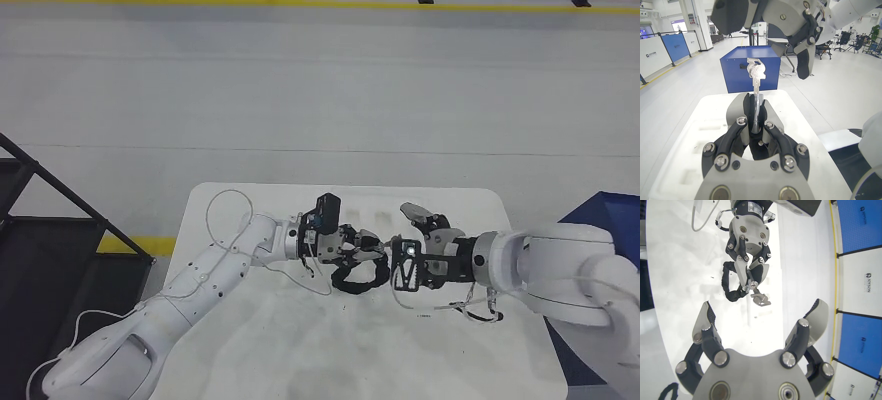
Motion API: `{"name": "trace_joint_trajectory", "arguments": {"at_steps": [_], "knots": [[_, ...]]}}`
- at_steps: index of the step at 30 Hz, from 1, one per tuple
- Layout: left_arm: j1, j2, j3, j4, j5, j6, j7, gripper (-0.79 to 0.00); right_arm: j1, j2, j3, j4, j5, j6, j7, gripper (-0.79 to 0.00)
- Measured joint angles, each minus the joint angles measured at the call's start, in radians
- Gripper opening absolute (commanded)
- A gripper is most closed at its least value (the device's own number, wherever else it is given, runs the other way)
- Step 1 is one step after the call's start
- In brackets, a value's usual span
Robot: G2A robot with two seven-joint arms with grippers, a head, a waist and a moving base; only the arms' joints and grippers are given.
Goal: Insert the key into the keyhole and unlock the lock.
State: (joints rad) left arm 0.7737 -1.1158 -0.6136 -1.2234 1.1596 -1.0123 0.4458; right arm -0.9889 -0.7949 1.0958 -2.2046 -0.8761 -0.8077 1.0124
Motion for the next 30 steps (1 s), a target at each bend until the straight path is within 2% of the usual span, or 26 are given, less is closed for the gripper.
{"name": "trace_joint_trajectory", "arguments": {"at_steps": [1, 2, 3, 6, 10, 13, 18, 25, 27, 28, 30], "knots": [[-0.002, 0.001, 0.005, -0.003, 0.002, 0.000, -0.001, -0.785, -0.002, 0.005, 0.000, 0.000, -0.020, -0.022, -0.022, -0.280], [-0.003, 0.002, 0.009, -0.005, 0.002, 0.000, -0.001, -0.785, -0.003, 0.009, 0.000, 0.002, -0.030, -0.036, -0.036, -0.351], [-0.004, 0.002, 0.012, -0.006, 0.001, 0.000, -0.001, -0.785, -0.005, 0.012, -0.001, 0.005, -0.039, -0.046, -0.046, -0.397], [-0.009, 0.005, 0.021, -0.007, 0.000, 0.000, -0.001, -0.785, -0.005, 0.020, -0.008, 0.013, -0.056, -0.070, -0.070, -0.471], [-0.016, 0.008, 0.032, -0.005, -0.003, 0.000, 0.003, -0.785, -0.003, 0.029, -0.012, 0.010, -0.079, -0.087, -0.087, -0.631], [-0.020, 0.010, 0.038, -0.004, -0.005, 0.000, 0.004, -0.785, -0.005, 0.032, -0.011, -0.007, -0.101, -0.090, -0.091, -0.680], [-0.024, 0.012, 0.048, -0.008, -0.009, 0.000, 0.004, -0.785, -0.012, 0.034, -0.013, -0.024, -0.134, -0.093, -0.095, -0.699], [-0.031, 0.014, 0.060, -0.015, -0.016, 0.000, 0.000, -0.785, -0.011, 0.034, -0.030, -0.024, -0.164, -0.097, -0.109, -0.671], [-0.033, 0.015, 0.062, -0.015, -0.017, 0.000, 0.000, -0.785, -0.010, 0.033, -0.036, -0.023, -0.168, -0.097, -0.111, -0.727], [-0.034, 0.015, 0.063, -0.015, -0.018, 0.000, 0.000, -0.785, -0.008, 0.033, -0.038, -0.022, -0.169, -0.097, -0.112, -0.785], [-0.036, 0.016, 0.065, -0.015, -0.019, 0.000, 0.001, -0.785, -0.007, 0.032, -0.040, -0.017, -0.165, -0.093, -0.116, -0.785]]}}
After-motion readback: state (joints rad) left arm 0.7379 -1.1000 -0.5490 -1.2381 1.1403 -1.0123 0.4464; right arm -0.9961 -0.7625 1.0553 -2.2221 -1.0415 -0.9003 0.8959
